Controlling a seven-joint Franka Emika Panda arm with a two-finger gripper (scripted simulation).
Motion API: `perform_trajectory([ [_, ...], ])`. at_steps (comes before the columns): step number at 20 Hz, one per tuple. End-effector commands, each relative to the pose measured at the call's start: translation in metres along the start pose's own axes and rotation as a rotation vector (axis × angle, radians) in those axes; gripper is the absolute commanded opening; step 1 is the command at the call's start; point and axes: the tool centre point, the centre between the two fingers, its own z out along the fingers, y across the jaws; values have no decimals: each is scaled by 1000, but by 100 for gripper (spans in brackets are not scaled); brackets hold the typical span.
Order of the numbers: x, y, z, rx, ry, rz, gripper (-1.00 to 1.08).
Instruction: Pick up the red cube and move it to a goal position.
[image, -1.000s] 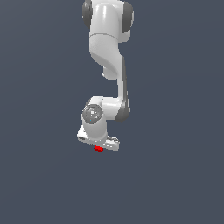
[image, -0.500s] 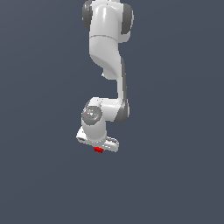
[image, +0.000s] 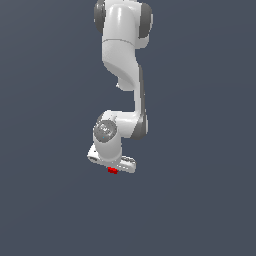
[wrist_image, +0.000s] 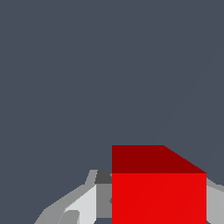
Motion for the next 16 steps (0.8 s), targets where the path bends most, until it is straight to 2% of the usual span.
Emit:
perform_trajectory([
  [1, -1, -2, -6, 0, 2, 0, -100],
  [9, -14, -16, -45, 0, 2, 0, -100],
  [16, -34, -39, -111, 0, 2, 0, -100],
])
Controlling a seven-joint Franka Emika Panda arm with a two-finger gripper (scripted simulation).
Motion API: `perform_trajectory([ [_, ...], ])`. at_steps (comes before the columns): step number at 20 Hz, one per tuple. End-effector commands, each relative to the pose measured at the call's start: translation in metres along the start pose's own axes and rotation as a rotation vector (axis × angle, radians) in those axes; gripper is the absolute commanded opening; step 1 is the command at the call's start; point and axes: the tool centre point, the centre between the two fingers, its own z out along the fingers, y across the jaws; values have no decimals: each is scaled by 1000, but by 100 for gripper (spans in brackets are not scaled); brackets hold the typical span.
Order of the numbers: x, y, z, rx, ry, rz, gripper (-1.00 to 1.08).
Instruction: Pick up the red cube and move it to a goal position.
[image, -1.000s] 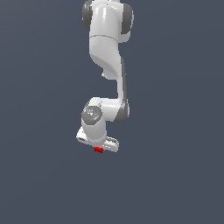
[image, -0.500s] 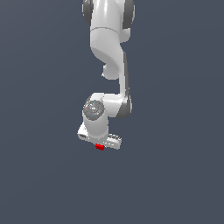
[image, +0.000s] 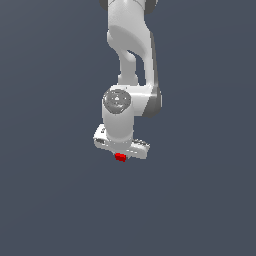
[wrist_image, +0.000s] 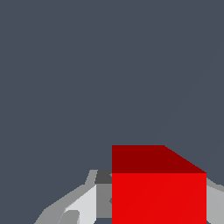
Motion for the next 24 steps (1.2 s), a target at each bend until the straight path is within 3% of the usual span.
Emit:
perform_trajectory([
  [1, -8, -10, -28, 1, 2, 0, -100],
  [14, -44, -55, -158, 0, 2, 0, -100],
  [24, -53, -71, -199, 0, 2, 0, -100],
])
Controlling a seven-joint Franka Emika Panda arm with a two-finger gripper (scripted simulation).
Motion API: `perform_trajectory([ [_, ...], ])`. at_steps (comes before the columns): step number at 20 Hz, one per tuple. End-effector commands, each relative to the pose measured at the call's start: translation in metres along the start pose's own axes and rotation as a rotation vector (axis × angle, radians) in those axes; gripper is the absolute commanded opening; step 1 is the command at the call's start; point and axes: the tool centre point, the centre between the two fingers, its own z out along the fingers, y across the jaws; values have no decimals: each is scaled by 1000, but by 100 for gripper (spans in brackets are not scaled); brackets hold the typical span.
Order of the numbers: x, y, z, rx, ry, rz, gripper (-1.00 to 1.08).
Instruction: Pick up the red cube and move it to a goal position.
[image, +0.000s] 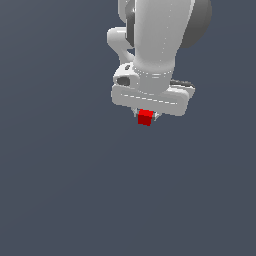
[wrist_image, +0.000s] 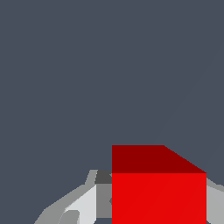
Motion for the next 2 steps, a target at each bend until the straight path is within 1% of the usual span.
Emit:
perform_trajectory([
  [1, -1, -1, -4, 0, -1, 0, -100],
  [2, -1, -2, -4, 0, -1, 0, -100],
])
